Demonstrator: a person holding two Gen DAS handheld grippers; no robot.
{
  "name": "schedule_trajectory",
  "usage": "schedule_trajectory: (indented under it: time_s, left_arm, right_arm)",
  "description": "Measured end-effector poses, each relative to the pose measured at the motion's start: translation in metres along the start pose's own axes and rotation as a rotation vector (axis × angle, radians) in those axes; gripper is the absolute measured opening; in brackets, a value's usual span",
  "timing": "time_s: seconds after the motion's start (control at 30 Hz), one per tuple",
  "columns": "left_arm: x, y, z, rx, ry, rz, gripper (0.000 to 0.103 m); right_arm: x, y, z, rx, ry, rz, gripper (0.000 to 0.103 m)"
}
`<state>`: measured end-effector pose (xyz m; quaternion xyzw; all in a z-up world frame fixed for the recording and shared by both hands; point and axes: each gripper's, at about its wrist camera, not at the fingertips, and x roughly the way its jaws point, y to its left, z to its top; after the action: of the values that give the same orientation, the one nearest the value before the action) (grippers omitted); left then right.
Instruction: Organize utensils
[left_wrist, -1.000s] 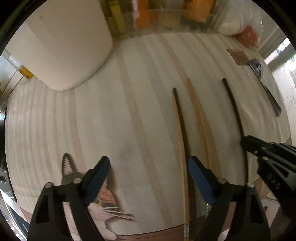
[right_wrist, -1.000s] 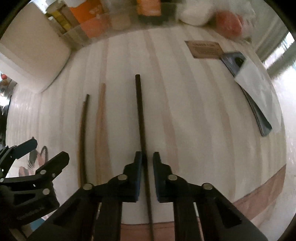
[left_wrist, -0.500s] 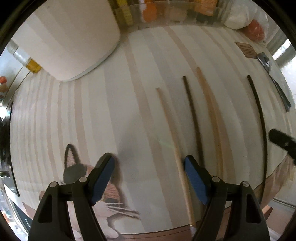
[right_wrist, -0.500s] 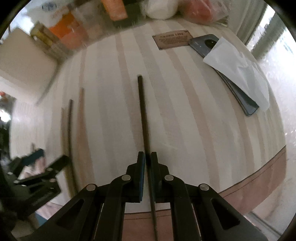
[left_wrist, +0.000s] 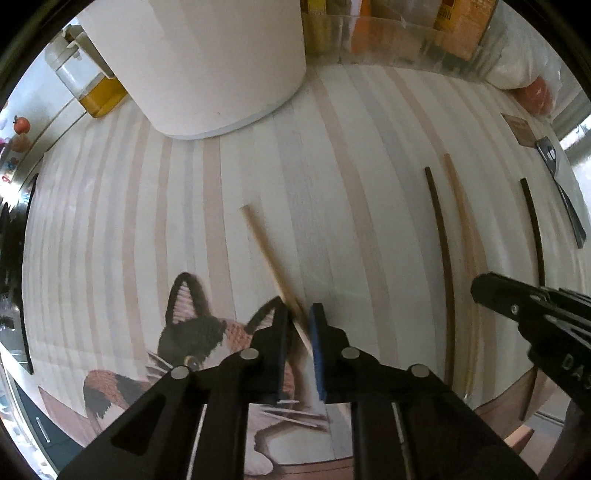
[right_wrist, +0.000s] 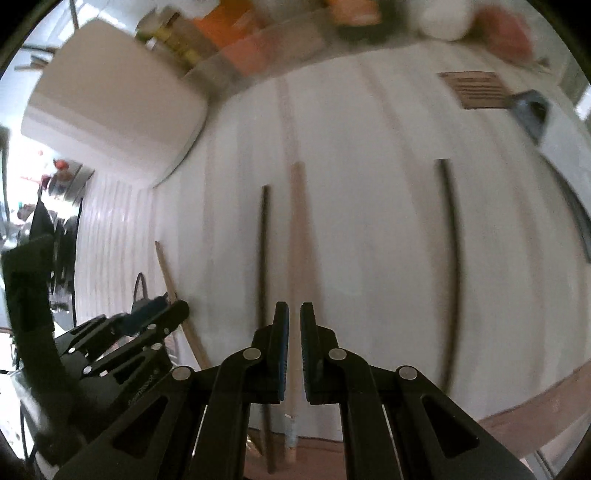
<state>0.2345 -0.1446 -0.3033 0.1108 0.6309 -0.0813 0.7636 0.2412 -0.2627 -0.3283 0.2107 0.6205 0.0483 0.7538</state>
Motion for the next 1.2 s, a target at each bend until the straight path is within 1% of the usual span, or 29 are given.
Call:
schedule_trajectory:
  time_s: [0.03, 0.1, 0.17, 0.27, 0.33, 0.43, 0.53, 0.63, 0.67, 0.77, 0.87, 1.0, 1.03, 1.07, 1.1, 1.17, 1.2]
  left_arm:
    - [0.000, 0.001, 0.000, 0.000, -0.004, 0.000, 0.007]
    - [0.000, 0.013, 0.000, 0.003, -0.006, -0.002, 0.006]
    - [0.000, 0.025, 0.000, -0.003, -0.005, -0.011, 0.005]
    - [-0.001, 0.035, -0.006, -0.019, 0.007, -0.037, 0.005]
    - [0.000, 0.045, -0.011, -0.027, 0.014, -0.047, 0.005]
    - [-0.006, 0.049, -0.025, -0.044, 0.019, -0.056, 0.005]
    - [-0.008, 0.060, -0.031, -0.070, 0.018, -0.060, 0.005]
    - [-0.007, 0.073, -0.026, -0.091, 0.015, -0.061, 0.005]
    - [-0.008, 0.073, -0.019, -0.096, 0.014, -0.056, 0.005]
    - [-0.010, 0.084, -0.015, -0.096, 0.020, -0.052, 0.005]
    - [-0.010, 0.094, -0.014, -0.105, 0.025, -0.064, 0.005]
    - [-0.006, 0.111, -0.006, -0.106, 0.029, -0.083, 0.005]
    - [-0.001, 0.125, -0.008, -0.107, 0.030, -0.084, 0.005]
    - [0.000, 0.125, -0.009, -0.111, 0.029, -0.080, 0.005]
    - [0.004, 0.128, 0.004, -0.119, 0.028, -0.075, 0.005]
    - [0.005, 0.135, 0.013, -0.149, 0.023, -0.070, 0.005]
    - [0.005, 0.141, 0.014, -0.162, 0.024, -0.070, 0.005]
  right_arm:
    - [-0.001, 0.002, 0.000, -0.011, -0.012, -0.018, 0.007]
    - [0.008, 0.008, 0.003, -0.031, 0.019, -0.033, 0.008]
    - [0.012, 0.015, 0.000, -0.045, 0.028, -0.066, 0.005]
    - [0.016, 0.018, -0.007, -0.057, 0.045, -0.092, 0.005]
    - [0.015, 0.015, -0.013, -0.051, 0.068, -0.102, 0.005]
    - [0.013, 0.009, -0.024, -0.043, 0.091, -0.120, 0.005]
    - [0.012, 0.002, -0.030, -0.025, 0.107, -0.132, 0.005]
    - [0.012, -0.002, -0.029, 0.010, 0.117, -0.126, 0.005]
    - [0.013, -0.004, -0.027, 0.023, 0.118, -0.125, 0.008]
    - [0.007, -0.018, -0.019, 0.048, 0.123, -0.117, 0.008]
    - [0.007, -0.019, -0.015, 0.036, 0.125, -0.129, 0.008]
    - [0.006, -0.010, -0.016, 0.003, 0.123, -0.163, 0.007]
    - [0.009, -0.004, -0.015, -0.003, 0.125, -0.167, 0.007]
    - [0.011, -0.002, -0.014, -0.007, 0.128, -0.169, 0.006]
    - [0.012, 0.000, -0.015, -0.008, 0.131, -0.170, 0.006]
    - [0.013, 0.001, -0.014, -0.008, 0.141, -0.170, 0.006]
    - [0.021, 0.013, -0.013, -0.011, 0.143, -0.172, 0.006]
